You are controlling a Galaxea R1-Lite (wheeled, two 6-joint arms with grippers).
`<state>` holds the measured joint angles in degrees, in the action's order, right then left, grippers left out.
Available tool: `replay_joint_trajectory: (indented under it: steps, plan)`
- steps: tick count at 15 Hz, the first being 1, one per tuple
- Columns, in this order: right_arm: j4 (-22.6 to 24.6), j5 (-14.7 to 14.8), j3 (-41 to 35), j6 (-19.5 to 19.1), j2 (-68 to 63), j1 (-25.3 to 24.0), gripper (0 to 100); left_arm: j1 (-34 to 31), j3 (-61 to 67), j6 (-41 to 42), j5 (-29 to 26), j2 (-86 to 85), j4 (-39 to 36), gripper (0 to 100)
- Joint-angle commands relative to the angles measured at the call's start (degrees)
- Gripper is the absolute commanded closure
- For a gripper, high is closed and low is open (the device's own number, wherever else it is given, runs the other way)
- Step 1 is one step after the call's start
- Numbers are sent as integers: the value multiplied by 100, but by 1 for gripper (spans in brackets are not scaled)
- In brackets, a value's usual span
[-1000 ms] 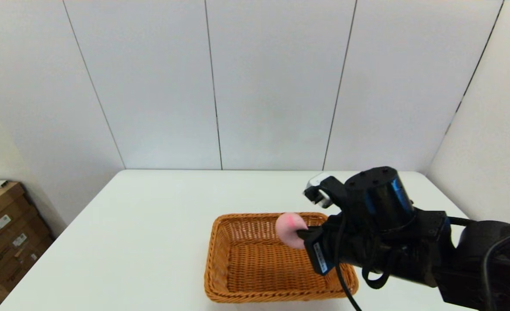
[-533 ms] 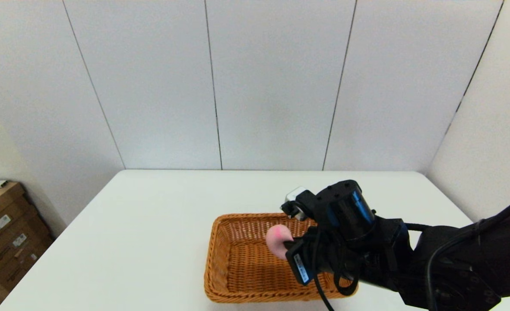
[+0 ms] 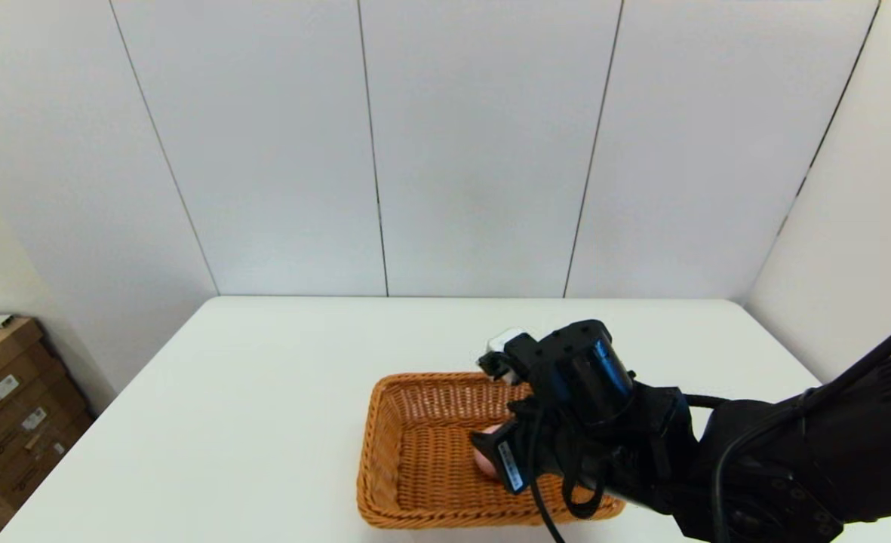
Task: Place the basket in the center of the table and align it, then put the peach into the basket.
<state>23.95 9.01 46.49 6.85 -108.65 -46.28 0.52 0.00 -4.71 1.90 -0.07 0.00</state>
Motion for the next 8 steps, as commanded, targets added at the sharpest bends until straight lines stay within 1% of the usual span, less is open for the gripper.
replay_joint_trajectory:
  steps: [1, 3, 5, 6, 7, 8]
  plan:
    - [259, 4, -35, 194, 1092, 426, 0, 0, 0, -13, 3, -1, -18, 0]
    - [197, 13, -123, 194, 1980, 945, 0, 0, 0, -4, 3, -1, -18, 0]
    - [206, -4, -545, 159, 2876, 1332, 0, 0, 0, -4, 3, -1, -18, 0]
    - [197, 31, -756, 9, 3254, 1420, 0, 0, 0, -4, 3, -1, -18, 0]
    - [189, 163, -976, -316, 3650, 1472, 0, 0, 0, -4, 3, -1, -18, 0]
    - [180, 435, -1239, -676, 4124, 1490, 0, 0, 0, -4, 3, -1, -18, 0]
